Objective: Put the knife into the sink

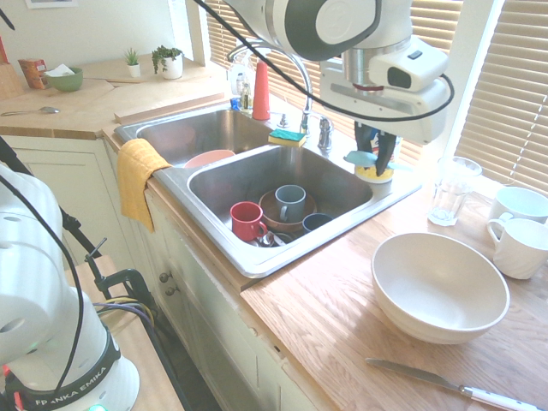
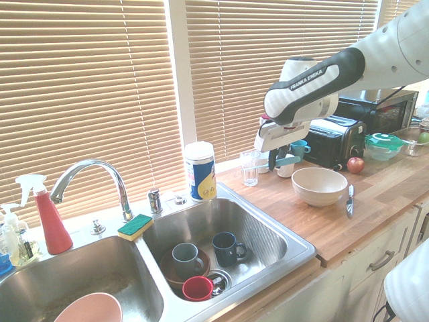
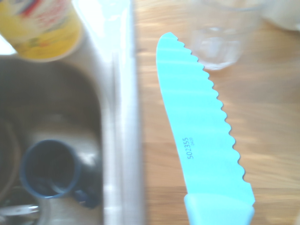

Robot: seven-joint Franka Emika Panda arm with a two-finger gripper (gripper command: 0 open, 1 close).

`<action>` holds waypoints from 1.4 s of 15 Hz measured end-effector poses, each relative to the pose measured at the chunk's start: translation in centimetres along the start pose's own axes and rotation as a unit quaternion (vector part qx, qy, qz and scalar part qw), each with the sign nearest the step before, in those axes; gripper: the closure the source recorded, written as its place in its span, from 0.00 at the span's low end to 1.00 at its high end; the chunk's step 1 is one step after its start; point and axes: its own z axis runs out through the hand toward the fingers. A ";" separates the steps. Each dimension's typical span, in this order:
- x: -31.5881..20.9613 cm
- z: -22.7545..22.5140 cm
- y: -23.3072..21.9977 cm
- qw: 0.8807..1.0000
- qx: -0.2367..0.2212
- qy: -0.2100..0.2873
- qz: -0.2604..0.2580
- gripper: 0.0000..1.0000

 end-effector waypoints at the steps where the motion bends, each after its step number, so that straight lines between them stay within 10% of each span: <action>1: -1.4 0.4 -1.7 1.000 0.000 -0.003 -0.007 1.00; 9: -11.0 9.2 -11.2 0.999 -0.023 -0.022 -0.016 1.00; 21: -15.1 22.2 -13.7 0.997 -0.053 -0.046 0.025 1.00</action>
